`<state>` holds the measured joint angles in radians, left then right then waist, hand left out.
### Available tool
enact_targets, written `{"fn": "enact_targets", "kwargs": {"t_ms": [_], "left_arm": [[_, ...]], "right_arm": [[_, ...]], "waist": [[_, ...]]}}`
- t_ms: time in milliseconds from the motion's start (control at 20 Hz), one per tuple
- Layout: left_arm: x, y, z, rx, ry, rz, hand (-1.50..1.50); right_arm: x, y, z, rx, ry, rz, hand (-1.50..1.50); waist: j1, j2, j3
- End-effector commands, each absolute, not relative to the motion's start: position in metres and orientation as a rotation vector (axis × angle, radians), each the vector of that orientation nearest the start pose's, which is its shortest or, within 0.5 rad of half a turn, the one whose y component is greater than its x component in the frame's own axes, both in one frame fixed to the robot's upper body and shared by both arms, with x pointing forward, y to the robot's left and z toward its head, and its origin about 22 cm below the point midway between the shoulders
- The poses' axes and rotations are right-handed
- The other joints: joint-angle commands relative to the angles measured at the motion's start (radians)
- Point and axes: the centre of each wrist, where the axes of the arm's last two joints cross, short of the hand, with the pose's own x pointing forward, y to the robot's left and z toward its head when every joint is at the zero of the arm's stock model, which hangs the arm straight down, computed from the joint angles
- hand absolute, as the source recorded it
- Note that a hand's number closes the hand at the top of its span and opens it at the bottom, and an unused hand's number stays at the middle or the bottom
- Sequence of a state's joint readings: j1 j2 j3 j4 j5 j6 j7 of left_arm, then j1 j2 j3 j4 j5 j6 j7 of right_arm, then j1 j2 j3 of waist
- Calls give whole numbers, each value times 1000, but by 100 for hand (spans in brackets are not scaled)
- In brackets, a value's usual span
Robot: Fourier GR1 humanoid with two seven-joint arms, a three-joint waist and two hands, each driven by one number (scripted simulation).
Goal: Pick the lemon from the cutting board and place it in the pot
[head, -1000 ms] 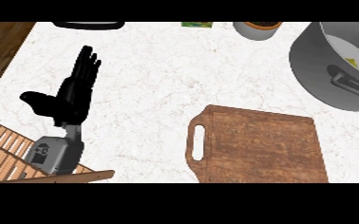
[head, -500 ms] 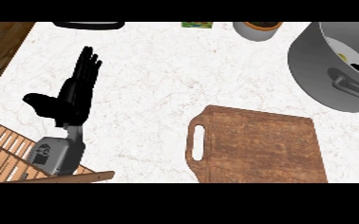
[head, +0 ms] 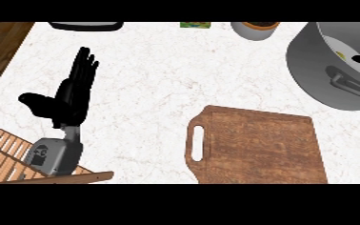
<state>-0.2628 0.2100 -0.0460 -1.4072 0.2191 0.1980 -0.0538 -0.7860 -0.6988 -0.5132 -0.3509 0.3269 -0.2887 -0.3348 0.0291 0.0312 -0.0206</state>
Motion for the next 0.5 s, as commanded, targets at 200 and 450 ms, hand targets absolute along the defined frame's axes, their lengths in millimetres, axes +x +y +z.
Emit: {"fn": "enact_targets", "kwargs": {"t_ms": [200,450], "left_arm": [[309,257,73,78,-1782,25,0],[306,267,73,104,-1774,17,0]], "right_arm": [[332,-517,109,-1004,-1586,-312,-150],[290,-553,103,-978,-1653,-374,-150]], "waist": [[6,-18,26],[-8,-23,26]]}}
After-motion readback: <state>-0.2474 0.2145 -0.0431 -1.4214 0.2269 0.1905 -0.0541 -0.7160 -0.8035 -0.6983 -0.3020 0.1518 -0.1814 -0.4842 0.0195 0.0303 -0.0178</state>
